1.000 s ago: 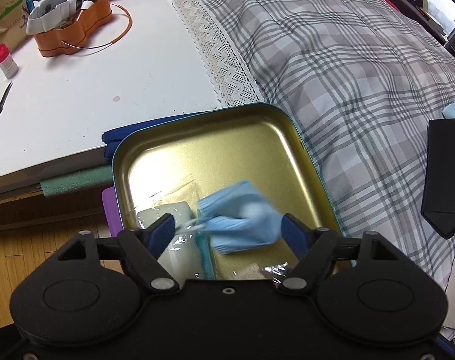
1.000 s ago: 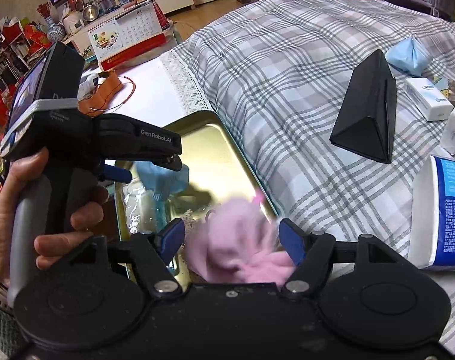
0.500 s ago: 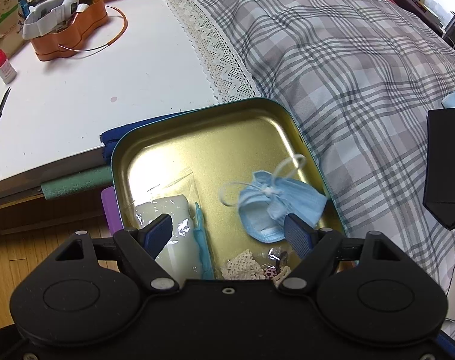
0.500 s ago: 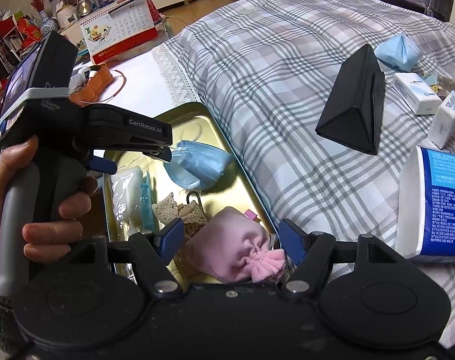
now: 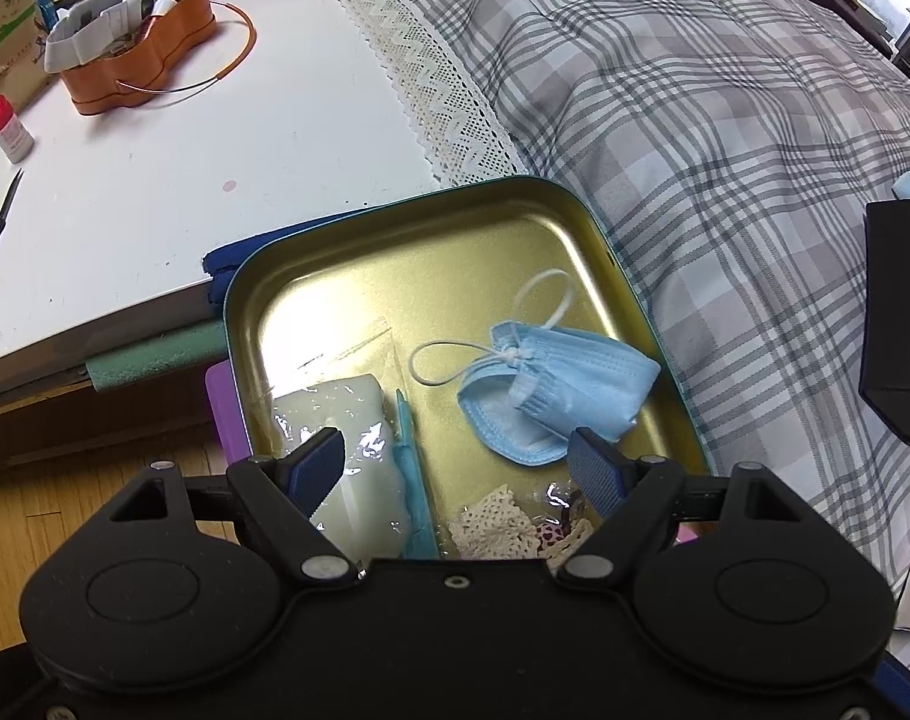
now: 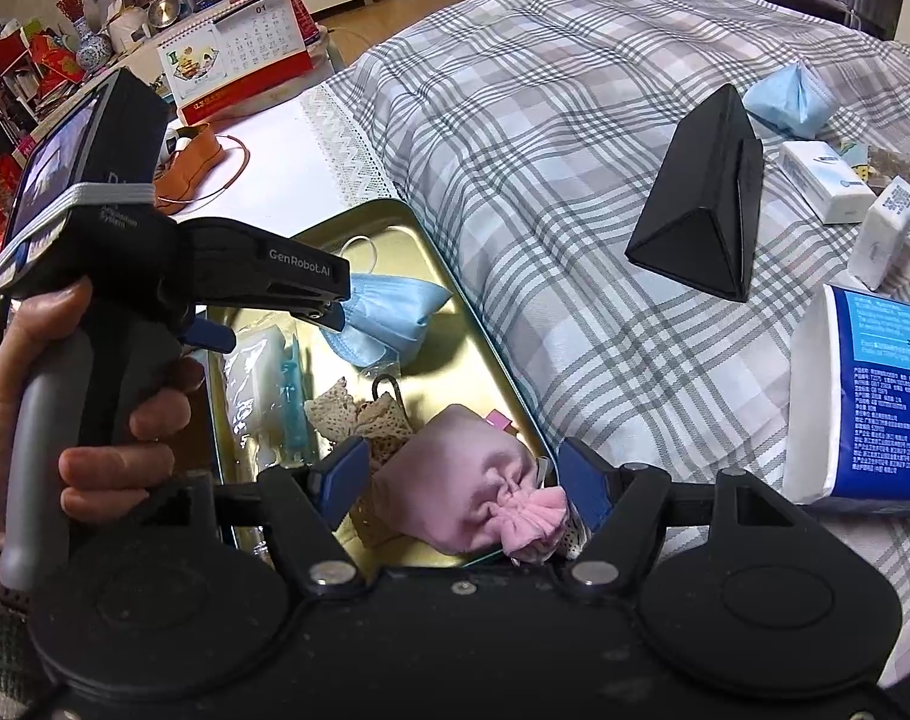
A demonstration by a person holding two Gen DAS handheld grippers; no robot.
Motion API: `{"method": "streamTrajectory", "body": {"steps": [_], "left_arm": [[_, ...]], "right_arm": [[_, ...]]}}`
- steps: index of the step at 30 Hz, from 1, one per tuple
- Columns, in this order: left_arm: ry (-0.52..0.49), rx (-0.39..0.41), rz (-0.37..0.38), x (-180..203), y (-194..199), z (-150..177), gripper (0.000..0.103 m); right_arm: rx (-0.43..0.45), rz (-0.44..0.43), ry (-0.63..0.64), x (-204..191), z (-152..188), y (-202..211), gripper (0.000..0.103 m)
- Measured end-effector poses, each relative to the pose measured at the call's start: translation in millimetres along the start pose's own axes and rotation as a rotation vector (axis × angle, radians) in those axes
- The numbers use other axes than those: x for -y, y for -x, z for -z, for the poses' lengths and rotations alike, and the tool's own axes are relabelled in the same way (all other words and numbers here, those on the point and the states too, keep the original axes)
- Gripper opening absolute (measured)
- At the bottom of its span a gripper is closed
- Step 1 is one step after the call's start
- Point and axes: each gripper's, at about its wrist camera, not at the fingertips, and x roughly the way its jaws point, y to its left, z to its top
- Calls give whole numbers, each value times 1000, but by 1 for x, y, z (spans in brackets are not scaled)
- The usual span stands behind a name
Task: Organize soft objects
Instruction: 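Move the right tool off the tray toward the items on the bed while the left tool follows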
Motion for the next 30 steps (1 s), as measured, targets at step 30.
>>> {"method": "streamTrajectory", "body": {"steps": [30], "left_arm": [[-119,-49,-56,9,-15,22,77]], "right_arm": [[88,39,-40,1,28,54,70]]}}
